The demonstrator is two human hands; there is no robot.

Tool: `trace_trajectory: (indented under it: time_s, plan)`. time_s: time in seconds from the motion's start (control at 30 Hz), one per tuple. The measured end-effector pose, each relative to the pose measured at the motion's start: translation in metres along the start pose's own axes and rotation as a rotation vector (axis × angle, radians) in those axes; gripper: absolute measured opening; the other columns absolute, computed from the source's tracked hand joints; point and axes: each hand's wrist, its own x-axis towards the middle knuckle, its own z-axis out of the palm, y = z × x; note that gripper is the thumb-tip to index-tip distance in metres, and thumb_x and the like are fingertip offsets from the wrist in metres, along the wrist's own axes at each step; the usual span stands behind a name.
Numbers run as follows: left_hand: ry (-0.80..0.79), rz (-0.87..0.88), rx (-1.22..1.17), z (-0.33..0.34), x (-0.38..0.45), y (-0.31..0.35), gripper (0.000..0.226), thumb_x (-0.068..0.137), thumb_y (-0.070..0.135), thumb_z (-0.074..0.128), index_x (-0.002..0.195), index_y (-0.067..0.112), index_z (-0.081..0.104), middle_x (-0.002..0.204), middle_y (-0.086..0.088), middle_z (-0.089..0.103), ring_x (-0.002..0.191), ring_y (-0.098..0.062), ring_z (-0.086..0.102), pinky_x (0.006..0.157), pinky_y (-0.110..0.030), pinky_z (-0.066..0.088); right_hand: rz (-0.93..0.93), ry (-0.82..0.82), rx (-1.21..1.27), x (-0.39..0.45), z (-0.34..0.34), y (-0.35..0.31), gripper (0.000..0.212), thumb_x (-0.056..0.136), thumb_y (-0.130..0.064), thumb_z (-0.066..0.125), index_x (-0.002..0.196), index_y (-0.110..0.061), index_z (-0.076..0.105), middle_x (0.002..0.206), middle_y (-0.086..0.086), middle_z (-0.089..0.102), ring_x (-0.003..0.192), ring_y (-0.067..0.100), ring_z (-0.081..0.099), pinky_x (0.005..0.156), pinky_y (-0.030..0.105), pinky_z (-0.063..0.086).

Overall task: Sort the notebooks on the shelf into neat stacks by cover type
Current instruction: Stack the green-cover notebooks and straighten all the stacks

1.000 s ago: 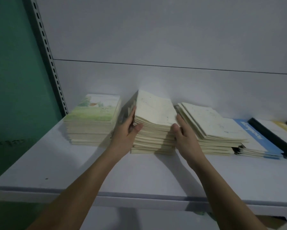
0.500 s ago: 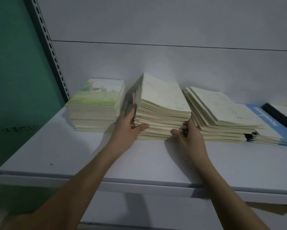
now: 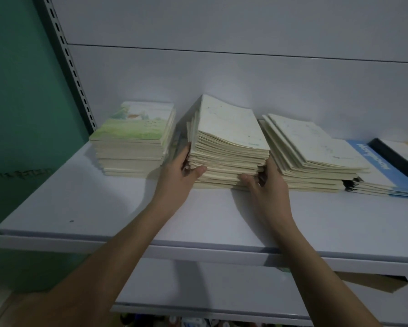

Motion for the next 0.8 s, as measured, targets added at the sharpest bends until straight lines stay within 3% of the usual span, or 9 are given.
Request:
trace_trajectory:
  time_s: [0.07,0.13,0.23,0.33,0.43,0.53,0.6,0.7,0.8]
  plan:
    - [0.032,0.007,0.013,0.002,0.001,0.003,0.06,0.087,0.008,0.07,0.132,0.042,0.049,0.117,0.022,0.066,0.111,0.002,0.062,0.1,-0.023,0.047,0.017,0.019,-0.007,0.002,0.001,0.0,0.03,0.09,-0.018,0.065,0.119,-0.021,0.056,0.096,-0.012,0.068,0.087,0.0,0.061,0.07,0.009,0.044]
    - [0.066,0.022,0.018,0.004,0.005,0.007,0.057,0.083,0.007,0.074,0.119,0.047,0.054,0.106,0.03,0.067,0.105,0.006,0.063,0.094,-0.017,0.048,0.034,0.062,-0.006,0.007,0.003,0.0,0.019,0.092,-0.018,0.062,0.111,-0.019,0.059,0.092,-0.01,0.067,0.085,0.003,0.061,0.066,0.014,0.043]
    - [0.106,0.03,-0.019,0.006,0.009,0.01,0.056,0.078,0.002,0.078,0.114,0.041,0.058,0.103,0.027,0.067,0.103,0.006,0.064,0.092,-0.015,0.049,0.034,0.102,-0.022,0.011,0.007,0.0,0.014,0.095,-0.018,0.058,0.109,-0.016,0.061,0.092,-0.005,0.068,0.087,0.011,0.061,0.071,0.03,0.046]
    - [0.1,0.005,-0.075,0.005,0.006,0.007,0.058,0.077,0.001,0.078,0.124,0.032,0.06,0.109,0.018,0.069,0.106,-0.002,0.066,0.095,-0.021,0.051,0.037,0.101,-0.015,0.007,0.006,0.002,0.012,0.095,-0.018,0.058,0.106,-0.017,0.061,0.092,-0.01,0.068,0.087,0.006,0.062,0.068,0.023,0.044]
    - [0.026,-0.035,-0.076,-0.001,0.001,0.005,0.067,0.076,0.004,0.08,0.136,0.02,0.054,0.115,0.013,0.068,0.11,-0.004,0.064,0.097,-0.025,0.051,0.05,-0.002,0.056,0.002,0.0,0.0,0.025,0.089,-0.021,0.066,0.112,-0.025,0.059,0.098,-0.012,0.069,0.092,0.006,0.064,0.078,0.022,0.049]
    - [-0.066,-0.028,0.009,-0.005,-0.001,-0.002,0.081,0.073,0.005,0.082,0.14,0.033,0.047,0.124,0.013,0.065,0.116,-0.005,0.061,0.101,-0.035,0.05,0.06,-0.093,0.078,-0.004,-0.002,-0.002,0.046,0.081,-0.019,0.072,0.12,-0.035,0.053,0.106,-0.013,0.069,0.098,0.008,0.065,0.084,0.033,0.052]
    - [-0.052,-0.027,0.004,-0.005,0.0,-0.004,0.079,0.073,0.002,0.081,0.133,0.042,0.049,0.121,0.015,0.067,0.114,-0.005,0.062,0.101,-0.038,0.049,0.064,-0.087,0.075,-0.006,-0.002,-0.002,0.049,0.081,-0.013,0.068,0.121,-0.036,0.052,0.106,-0.016,0.068,0.097,0.004,0.064,0.083,0.027,0.052]
    - [-0.03,-0.031,0.013,-0.005,0.003,-0.004,0.074,0.074,0.0,0.08,0.129,0.041,0.051,0.114,0.018,0.069,0.109,-0.001,0.063,0.099,-0.029,0.05,0.055,-0.054,0.008,-0.001,0.0,0.001,0.044,0.086,-0.011,0.063,0.123,-0.032,0.051,0.103,-0.02,0.066,0.094,-0.005,0.06,0.07,0.004,0.042]
    - [-0.009,-0.014,0.051,-0.004,0.008,-0.002,0.068,0.076,0.003,0.079,0.132,0.033,0.054,0.11,0.021,0.068,0.104,0.002,0.065,0.097,-0.022,0.05,0.087,-0.018,-0.007,0.008,0.006,0.002,0.039,0.09,-0.011,0.062,0.125,-0.022,0.049,0.108,-0.011,0.066,0.096,0.007,0.059,0.065,0.002,0.038]
